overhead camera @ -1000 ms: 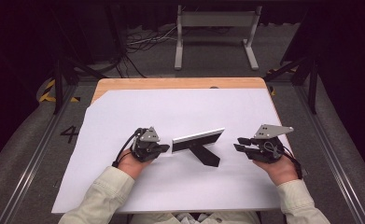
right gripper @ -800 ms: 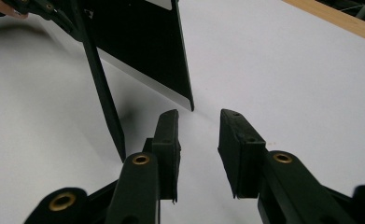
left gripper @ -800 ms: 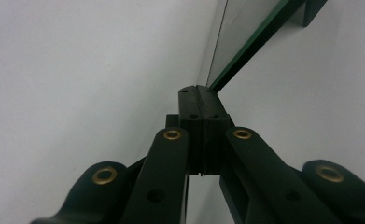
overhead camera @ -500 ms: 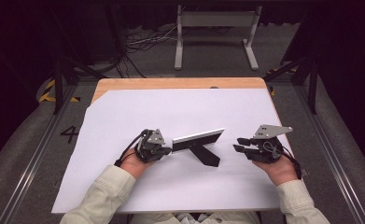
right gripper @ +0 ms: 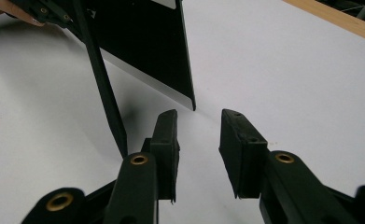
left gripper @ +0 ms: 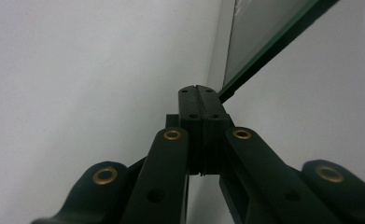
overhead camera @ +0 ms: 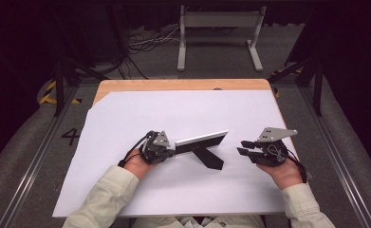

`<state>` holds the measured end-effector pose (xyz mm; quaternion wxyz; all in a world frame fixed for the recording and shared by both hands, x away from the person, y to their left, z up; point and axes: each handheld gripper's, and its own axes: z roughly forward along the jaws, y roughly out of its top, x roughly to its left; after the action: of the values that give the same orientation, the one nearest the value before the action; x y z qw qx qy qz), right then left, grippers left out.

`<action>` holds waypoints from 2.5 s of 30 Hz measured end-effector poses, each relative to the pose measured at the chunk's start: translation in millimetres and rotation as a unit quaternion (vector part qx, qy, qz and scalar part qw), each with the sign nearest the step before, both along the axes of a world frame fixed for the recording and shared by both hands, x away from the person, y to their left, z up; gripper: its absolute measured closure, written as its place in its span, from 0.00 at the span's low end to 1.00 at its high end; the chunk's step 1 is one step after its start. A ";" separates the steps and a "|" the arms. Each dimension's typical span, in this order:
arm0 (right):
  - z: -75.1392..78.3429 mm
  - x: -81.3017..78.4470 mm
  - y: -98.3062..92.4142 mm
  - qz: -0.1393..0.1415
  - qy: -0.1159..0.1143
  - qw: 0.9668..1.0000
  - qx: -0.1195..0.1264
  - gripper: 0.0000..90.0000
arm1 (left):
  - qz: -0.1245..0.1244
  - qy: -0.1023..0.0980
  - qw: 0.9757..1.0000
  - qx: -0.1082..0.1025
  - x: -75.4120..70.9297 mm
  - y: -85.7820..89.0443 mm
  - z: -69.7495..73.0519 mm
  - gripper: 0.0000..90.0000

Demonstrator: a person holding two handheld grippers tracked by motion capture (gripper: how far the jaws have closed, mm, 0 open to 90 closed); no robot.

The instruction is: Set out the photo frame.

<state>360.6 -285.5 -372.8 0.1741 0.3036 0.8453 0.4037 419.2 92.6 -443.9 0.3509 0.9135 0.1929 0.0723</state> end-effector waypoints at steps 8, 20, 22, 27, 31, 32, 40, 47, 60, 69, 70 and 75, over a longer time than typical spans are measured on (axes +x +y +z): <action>1.9 -0.5 -0.6 0.000 -0.003 1.000 0.003 0.74 | -0.022 0.011 1.000 0.005 -2.1 -1.5 0.8 1.00; 6.2 -1.4 -6.3 -0.009 -0.007 1.000 0.011 0.73 | -0.080 0.027 0.996 0.026 -10.2 -8.9 4.9 1.00; 6.6 -1.3 -6.9 -0.009 -0.008 1.000 0.012 0.73 | -0.089 0.027 0.995 0.029 -12.6 -11.2 5.5 1.00; 7.0 -1.4 -7.9 -0.011 -0.007 1.000 0.013 0.73 | -0.112 0.024 0.993 0.038 -16.7 -15.9 6.6 1.00; 6.9 -1.4 -8.4 -0.012 -0.006 1.000 0.014 0.73 | -0.130 0.032 0.990 0.041 -19.6 -18.5 7.1 1.00; 6.9 -1.4 -8.4 -0.012 -0.006 1.000 0.014 0.72 | -0.134 0.033 0.990 0.040 -19.8 -18.9 7.1 1.00; 7.5 -1.8 -9.8 -0.014 -0.006 1.000 0.015 0.72 | -0.168 0.045 0.984 0.045 -26.9 -26.4 8.2 1.00; 8.2 -2.3 -10.4 -0.015 -0.007 1.000 0.016 0.72 | -0.188 0.061 0.979 0.042 -31.8 -33.2 7.8 1.00; 10.2 -3.8 -13.3 -0.019 -0.010 1.000 0.018 0.72 | -0.223 0.072 0.971 0.042 -42.4 -50.7 7.5 1.00; 10.0 -6.1 -16.0 -0.024 -0.009 1.000 0.018 0.71 | -0.248 0.083 0.964 0.039 -48.9 -66.9 7.0 1.00; 10.2 -6.4 -16.7 -0.025 -0.009 0.999 0.018 0.71 | -0.250 0.080 0.964 0.039 -49.0 -68.5 6.9 1.00; 10.5 -8.2 -19.8 -0.030 -0.011 0.999 0.019 0.71 | -0.258 0.089 0.961 0.036 -48.9 -74.1 6.4 1.00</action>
<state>352.4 -305.3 -362.2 0.1895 0.3280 0.8262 0.4170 370.3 18.5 -437.5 0.3056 0.9471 -0.0215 -0.0958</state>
